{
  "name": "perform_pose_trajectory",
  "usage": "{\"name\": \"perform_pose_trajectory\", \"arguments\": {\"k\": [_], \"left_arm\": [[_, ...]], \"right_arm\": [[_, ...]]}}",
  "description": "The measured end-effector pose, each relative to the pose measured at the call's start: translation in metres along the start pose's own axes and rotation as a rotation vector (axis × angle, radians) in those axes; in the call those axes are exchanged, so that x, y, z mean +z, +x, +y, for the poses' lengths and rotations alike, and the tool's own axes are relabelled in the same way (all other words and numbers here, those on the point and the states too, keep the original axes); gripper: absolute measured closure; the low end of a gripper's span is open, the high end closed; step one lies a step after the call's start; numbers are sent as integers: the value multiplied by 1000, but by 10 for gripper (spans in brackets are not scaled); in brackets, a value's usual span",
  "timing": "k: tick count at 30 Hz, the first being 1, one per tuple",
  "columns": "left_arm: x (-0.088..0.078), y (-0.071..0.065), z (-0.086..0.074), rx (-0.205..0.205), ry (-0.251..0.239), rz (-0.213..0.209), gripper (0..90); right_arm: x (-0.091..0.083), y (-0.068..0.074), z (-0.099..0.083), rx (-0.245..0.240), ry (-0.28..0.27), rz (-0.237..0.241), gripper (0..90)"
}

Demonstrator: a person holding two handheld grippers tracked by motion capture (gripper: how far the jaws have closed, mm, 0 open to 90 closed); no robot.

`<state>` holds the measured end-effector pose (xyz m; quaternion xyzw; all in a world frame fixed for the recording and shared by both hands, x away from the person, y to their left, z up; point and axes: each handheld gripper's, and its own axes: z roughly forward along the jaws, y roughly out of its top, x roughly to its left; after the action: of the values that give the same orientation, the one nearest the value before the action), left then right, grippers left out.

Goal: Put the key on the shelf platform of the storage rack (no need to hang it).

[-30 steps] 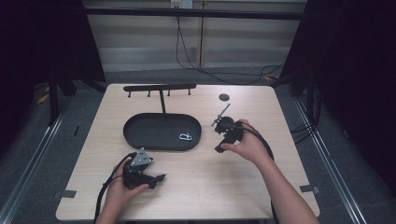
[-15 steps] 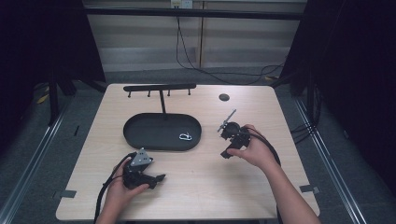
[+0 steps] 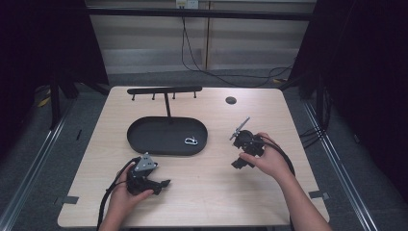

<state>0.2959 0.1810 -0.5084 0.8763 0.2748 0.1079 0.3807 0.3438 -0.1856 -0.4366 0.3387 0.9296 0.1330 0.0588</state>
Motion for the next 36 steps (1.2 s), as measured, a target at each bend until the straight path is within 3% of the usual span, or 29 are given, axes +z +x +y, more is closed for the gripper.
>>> {"name": "perform_pose_trajectory", "arguments": {"k": [18, 36], "left_arm": [[0, 0, 0, 1, 0, 1, 177], [0, 0, 0, 0, -1, 2, 177]], "right_arm": [[-2, -3, -24, -12, 44, -10, 215], [1, -5, -54, 35, 56, -24, 213]]}}
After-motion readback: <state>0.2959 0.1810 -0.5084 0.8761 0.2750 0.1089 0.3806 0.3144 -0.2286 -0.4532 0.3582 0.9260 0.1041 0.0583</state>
